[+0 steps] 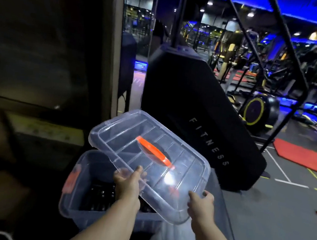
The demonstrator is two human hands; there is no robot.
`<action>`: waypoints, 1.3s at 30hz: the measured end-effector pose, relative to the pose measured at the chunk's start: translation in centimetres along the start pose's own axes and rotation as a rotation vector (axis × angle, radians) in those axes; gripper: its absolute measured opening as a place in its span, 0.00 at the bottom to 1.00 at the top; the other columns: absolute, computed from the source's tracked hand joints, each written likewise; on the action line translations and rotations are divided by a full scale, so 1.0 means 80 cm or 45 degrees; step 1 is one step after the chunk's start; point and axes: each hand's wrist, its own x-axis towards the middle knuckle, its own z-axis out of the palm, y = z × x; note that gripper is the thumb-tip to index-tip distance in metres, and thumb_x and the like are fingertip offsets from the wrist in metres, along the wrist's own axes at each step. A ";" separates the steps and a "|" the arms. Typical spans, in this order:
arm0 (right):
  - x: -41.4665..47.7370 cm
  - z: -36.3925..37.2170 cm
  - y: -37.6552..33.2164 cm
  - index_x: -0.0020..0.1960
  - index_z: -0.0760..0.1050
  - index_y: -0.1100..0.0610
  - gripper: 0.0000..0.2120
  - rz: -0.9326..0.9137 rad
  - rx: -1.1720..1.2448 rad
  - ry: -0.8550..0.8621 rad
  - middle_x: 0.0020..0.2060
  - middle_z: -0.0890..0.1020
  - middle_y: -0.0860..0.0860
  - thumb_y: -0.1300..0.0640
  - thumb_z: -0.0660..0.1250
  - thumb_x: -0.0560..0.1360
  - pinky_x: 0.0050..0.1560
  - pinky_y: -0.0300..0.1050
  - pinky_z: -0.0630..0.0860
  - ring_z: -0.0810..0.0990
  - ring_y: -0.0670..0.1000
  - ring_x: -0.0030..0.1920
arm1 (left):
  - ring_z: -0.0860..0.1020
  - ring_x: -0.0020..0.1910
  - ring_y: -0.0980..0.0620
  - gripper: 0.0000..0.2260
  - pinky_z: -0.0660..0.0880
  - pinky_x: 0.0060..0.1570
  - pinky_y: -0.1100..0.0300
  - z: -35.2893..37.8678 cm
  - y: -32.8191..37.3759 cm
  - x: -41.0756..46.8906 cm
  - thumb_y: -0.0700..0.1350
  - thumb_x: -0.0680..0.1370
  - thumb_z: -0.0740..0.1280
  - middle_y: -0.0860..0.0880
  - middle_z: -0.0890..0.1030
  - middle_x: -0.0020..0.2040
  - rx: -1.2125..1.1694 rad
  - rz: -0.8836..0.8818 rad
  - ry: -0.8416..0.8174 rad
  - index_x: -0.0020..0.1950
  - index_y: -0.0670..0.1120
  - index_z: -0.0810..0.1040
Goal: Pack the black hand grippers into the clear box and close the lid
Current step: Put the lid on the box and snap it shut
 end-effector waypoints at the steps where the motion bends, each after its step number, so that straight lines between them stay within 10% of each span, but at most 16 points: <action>1: 0.007 0.006 0.002 0.57 0.71 0.58 0.19 -0.023 -0.061 0.014 0.43 0.81 0.58 0.57 0.68 0.68 0.39 0.49 0.75 0.78 0.57 0.38 | 0.81 0.36 0.51 0.21 0.78 0.35 0.58 -0.009 0.009 0.007 0.36 0.74 0.70 0.42 0.80 0.46 -0.014 -0.018 -0.009 0.61 0.45 0.64; 5: 0.023 0.027 0.004 0.52 0.77 0.57 0.26 -0.132 -0.270 -0.017 0.42 0.84 0.55 0.47 0.65 0.57 0.43 0.47 0.74 0.79 0.55 0.38 | 0.79 0.39 0.49 0.34 0.78 0.46 0.52 -0.051 0.039 0.042 0.37 0.74 0.71 0.43 0.79 0.48 -0.074 -0.006 0.074 0.73 0.50 0.56; 11: 0.041 0.051 0.009 0.59 0.76 0.54 0.21 -0.205 -0.489 -0.085 0.47 0.84 0.52 0.51 0.68 0.67 0.52 0.51 0.77 0.82 0.55 0.46 | 0.82 0.41 0.49 0.30 0.80 0.33 0.60 -0.123 0.070 0.101 0.42 0.71 0.75 0.41 0.79 0.54 -0.150 0.018 0.427 0.68 0.43 0.65; 15: 0.034 0.067 0.003 0.66 0.73 0.57 0.25 -0.239 -0.558 -0.124 0.54 0.82 0.55 0.49 0.67 0.72 0.56 0.49 0.74 0.80 0.57 0.53 | 0.78 0.36 0.48 0.11 0.77 0.37 0.58 -0.159 0.079 0.115 0.46 0.75 0.72 0.43 0.79 0.42 0.273 0.035 0.549 0.51 0.41 0.76; 19: 0.044 0.077 0.005 0.68 0.71 0.57 0.21 -0.284 -0.754 -0.141 0.59 0.80 0.56 0.54 0.64 0.76 0.52 0.47 0.70 0.77 0.59 0.58 | 0.78 0.41 0.39 0.25 0.78 0.41 0.51 -0.195 0.074 0.123 0.58 0.70 0.71 0.37 0.77 0.51 0.752 -0.137 0.672 0.53 0.38 0.78; 30: 0.069 0.096 0.019 0.68 0.70 0.58 0.18 -0.374 -1.086 -0.201 0.61 0.78 0.59 0.57 0.60 0.78 0.55 0.48 0.70 0.75 0.61 0.61 | 0.78 0.51 0.38 0.24 0.76 0.55 0.45 -0.222 0.043 0.134 0.40 0.73 0.66 0.40 0.78 0.58 0.992 0.009 0.455 0.69 0.45 0.69; 39: 0.087 0.099 0.034 0.73 0.65 0.56 0.22 -0.347 -1.199 -0.229 0.65 0.75 0.59 0.56 0.59 0.79 0.60 0.47 0.69 0.74 0.61 0.64 | 0.78 0.40 0.43 0.10 0.76 0.43 0.55 -0.230 0.042 0.127 0.36 0.71 0.69 0.43 0.79 0.43 1.116 0.018 0.371 0.52 0.42 0.74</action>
